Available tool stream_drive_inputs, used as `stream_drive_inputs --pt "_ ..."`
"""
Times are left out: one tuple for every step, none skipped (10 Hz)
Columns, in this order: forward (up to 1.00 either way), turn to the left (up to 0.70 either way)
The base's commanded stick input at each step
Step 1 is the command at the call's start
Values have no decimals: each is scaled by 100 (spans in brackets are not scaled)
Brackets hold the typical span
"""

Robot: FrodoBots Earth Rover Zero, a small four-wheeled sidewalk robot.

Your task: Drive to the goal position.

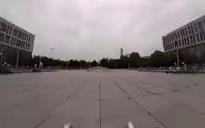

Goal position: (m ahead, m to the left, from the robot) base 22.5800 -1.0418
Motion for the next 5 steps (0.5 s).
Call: stream_drive_inputs --pt "70 -14" --pt "70 -14" --pt "70 -14" --pt "70 -14" --pt "70 -14"
